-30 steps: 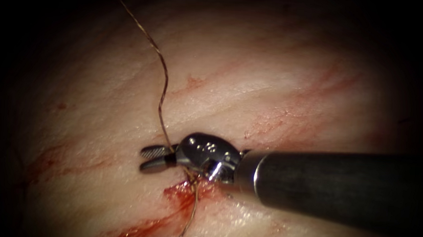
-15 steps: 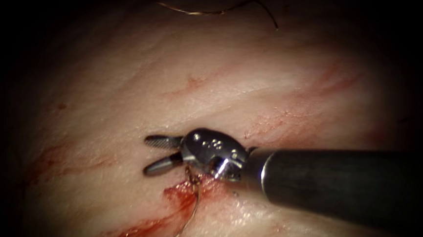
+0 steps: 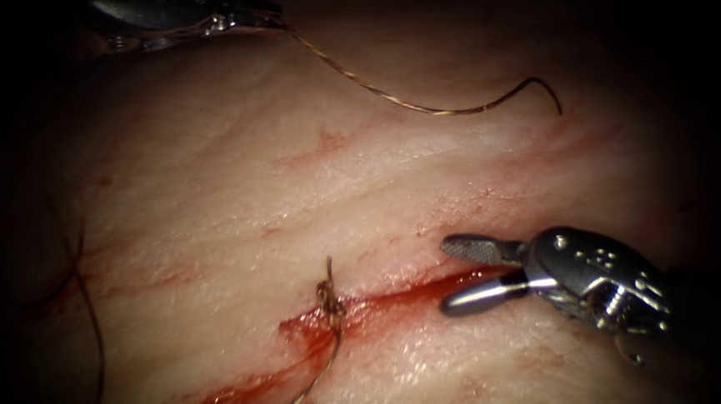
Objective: Wound Closure
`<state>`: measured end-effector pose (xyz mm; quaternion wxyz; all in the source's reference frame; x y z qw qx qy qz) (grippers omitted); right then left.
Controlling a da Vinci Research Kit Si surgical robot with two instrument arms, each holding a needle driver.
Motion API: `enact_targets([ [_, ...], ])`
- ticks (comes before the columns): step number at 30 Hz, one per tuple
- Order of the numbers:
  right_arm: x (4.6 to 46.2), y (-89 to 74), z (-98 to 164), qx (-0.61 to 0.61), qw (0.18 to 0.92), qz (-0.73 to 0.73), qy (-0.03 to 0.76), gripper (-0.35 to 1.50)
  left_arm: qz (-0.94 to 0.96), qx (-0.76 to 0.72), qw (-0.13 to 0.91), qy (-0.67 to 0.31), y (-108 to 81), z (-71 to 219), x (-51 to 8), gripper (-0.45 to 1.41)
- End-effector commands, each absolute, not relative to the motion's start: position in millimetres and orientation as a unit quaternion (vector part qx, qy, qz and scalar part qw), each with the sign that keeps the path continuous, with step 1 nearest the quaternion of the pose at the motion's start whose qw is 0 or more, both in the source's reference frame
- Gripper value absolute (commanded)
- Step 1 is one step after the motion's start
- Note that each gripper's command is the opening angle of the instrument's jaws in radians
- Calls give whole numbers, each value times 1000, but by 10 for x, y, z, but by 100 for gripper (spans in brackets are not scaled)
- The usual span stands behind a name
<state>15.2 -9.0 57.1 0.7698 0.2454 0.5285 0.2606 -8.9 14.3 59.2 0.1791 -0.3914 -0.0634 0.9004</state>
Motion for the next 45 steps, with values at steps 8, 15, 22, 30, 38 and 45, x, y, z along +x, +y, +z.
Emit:
enact_targets([
  [8, 134, -121, 554, 231, 781, 224, 535, 133, 895, -404, 175, -74, 133, 657, -171, -45],
  [15, 150, -122, 552, 229, 781, 228, 535, 143, 873, -405, 247, -114, 132, 689, -185, 57],
  [22, 159, -126, 556, 225, 782, 229, 534, 145, 843, -412, 299, -173, 145, 677, -155, 123],
  [30, 171, -140, 566, 222, 783, 225, 536, 148, 772, -534, 284, -194, 133, 627, -114, 113],
  [38, 173, -147, 567, 224, 782, 221, 538, 148, 655, -687, 195, -246, 79, 600, -127, 81],
  [45, 172, -154, 568, 227, 782, 216, 539, 148, 588, -737, 84, -322, 22, 583, -132, 32],
])
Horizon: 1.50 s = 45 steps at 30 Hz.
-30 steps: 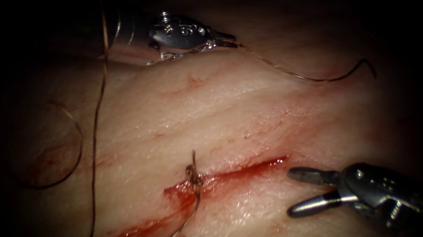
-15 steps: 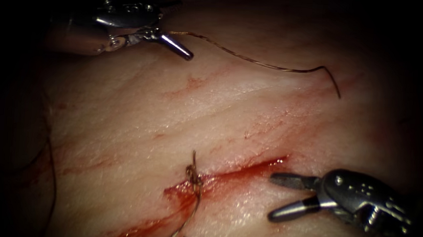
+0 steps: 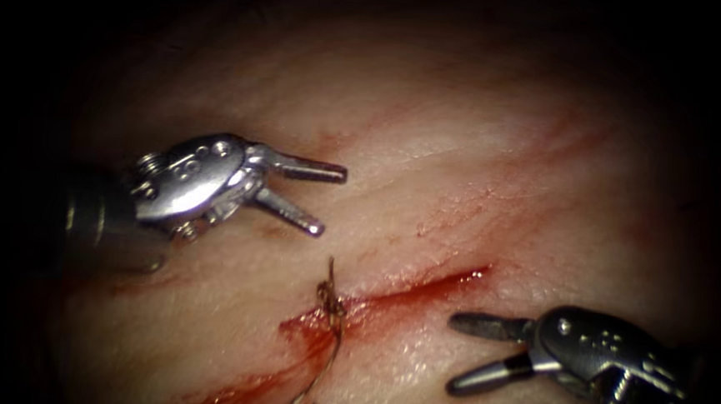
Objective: Wound Closure
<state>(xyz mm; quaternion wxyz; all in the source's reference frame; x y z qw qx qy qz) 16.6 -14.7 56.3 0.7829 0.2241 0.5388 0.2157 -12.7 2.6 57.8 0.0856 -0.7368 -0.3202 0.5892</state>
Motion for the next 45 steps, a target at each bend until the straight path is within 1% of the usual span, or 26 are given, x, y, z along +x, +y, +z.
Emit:
enact_targets([
  [1, 171, -155, 567, 227, 782, 215, 540, 148, 569, -744, 48, -346, 1, 578, -125, 29],
  [2, 171, -155, 567, 227, 782, 215, 540, 148, 569, -744, 48, -346, 1, 578, -125, 29],
  [3, 170, -157, 566, 227, 782, 215, 540, 148, 579, -727, 13, -369, -22, 576, -115, 27],
  [4, 170, -158, 565, 227, 782, 215, 540, 148, 593, -706, -9, -387, -34, 578, -107, 21],
  [7, 171, -158, 565, 227, 782, 215, 540, 148, 608, -687, -32, -397, -50, 586, -100, 21],
  [10, 172, -158, 565, 227, 782, 215, 540, 148, 627, -661, -6, -412, -72, 605, -102, 22],
  [16, 174, -158, 565, 226, 782, 216, 539, 148, 665, -617, 39, -420, -97, 646, -133, 59],
  [17, 174, -158, 565, 226, 782, 216, 539, 148, 669, -612, 48, -419, -102, 656, -145, 69],
  [18, 174, -158, 565, 226, 782, 216, 539, 148, 671, -607, 49, -423, -107, 664, -152, 71],
  [24, 173, -159, 564, 228, 781, 215, 540, 148, 681, -582, 40, -443, -124, 676, -156, 71],
  [31, 176, -157, 565, 227, 782, 216, 538, 148, 677, -569, 28, -466, -135, 671, -146, 59],
  [37, 176, -159, 564, 229, 783, 214, 538, 148, 678, -570, 30, -463, -126, 669, -143, 59],
  [40, 176, -159, 563, 230, 783, 213, 537, 148, 677, -569, 25, -466, -130, 664, -142, 54],
  [45, 177, -158, 565, 230, 784, 214, 535, 148, 678, -561, 19, -475, -140, 655, -140, 54],
])
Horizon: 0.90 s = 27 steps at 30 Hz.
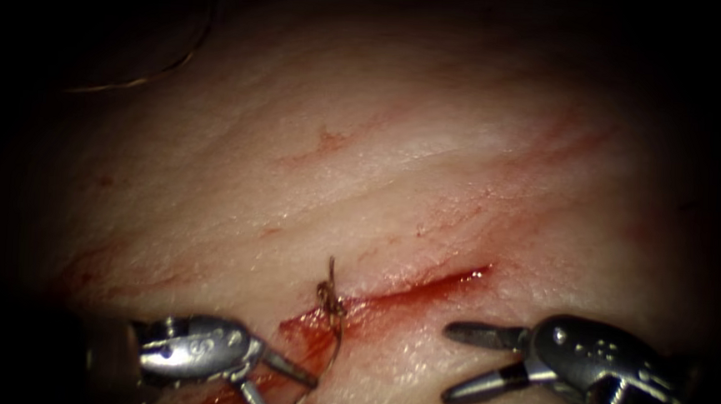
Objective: Wound Closure
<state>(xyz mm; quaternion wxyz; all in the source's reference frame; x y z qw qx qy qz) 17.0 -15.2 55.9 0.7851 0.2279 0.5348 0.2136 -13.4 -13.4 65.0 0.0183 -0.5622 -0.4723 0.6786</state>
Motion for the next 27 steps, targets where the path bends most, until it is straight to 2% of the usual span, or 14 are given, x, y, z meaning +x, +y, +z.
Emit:
enact_targets([
  [1, 177, -158, 565, 230, 784, 213, 536, 148, 677, -561, 18, -475, -142, 654, -139, 54],
  [17, 183, -166, 572, 230, 786, 208, 535, 148, 675, -549, 36, -492, -157, 639, -153, 51],
  [18, 183, -166, 572, 230, 787, 208, 534, 148, 674, -548, 39, -494, -156, 638, -153, 44],
  [20, 183, -166, 572, 230, 787, 208, 534, 148, 677, -548, 47, -490, -148, 640, -150, -26],
  [21, 183, -167, 571, 230, 787, 208, 534, 148, 684, -550, 63, -475, -139, 642, -147, -45],
  [27, 185, -170, 570, 230, 788, 207, 533, 148, 711, -542, 141, -425, -82, 637, -141, -45],
])
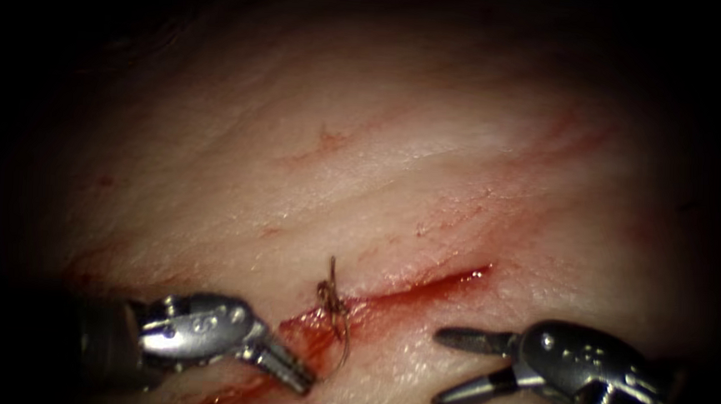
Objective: Wound Closure
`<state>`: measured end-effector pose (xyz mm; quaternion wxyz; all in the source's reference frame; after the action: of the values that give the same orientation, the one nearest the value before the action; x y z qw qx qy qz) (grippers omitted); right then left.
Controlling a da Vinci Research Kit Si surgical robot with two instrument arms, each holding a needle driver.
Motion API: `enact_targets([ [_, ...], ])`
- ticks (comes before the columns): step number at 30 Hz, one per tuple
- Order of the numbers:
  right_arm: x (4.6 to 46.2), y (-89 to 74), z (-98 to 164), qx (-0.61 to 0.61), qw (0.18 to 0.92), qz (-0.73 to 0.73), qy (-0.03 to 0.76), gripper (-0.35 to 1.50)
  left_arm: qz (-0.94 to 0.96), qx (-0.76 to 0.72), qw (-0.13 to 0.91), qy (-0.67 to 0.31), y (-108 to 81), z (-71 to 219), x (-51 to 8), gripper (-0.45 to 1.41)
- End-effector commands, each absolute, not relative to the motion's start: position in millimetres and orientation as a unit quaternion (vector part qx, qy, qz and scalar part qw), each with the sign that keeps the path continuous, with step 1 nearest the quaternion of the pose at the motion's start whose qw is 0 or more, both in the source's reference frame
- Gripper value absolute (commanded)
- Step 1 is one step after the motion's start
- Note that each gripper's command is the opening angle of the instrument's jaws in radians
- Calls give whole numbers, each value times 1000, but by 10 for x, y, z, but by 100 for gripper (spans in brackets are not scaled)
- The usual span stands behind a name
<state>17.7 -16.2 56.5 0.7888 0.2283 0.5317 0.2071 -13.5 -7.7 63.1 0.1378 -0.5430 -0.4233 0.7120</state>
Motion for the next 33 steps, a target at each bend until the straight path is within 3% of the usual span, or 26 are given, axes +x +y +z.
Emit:
enact_targets([
  [1, 185, -170, 570, 230, 788, 207, 533, 148, 713, -544, 145, -417, -73, 635, -141, -45],
  [19, 285, -167, 626, 145, 792, 160, 572, 148, 717, -577, 167, -354, 0, 594, -114, -45],
  [33, 320, -148, 628, 120, 799, 167, 566, 148, 720, -575, 174, -346, 0, 586, -112, -45],
])
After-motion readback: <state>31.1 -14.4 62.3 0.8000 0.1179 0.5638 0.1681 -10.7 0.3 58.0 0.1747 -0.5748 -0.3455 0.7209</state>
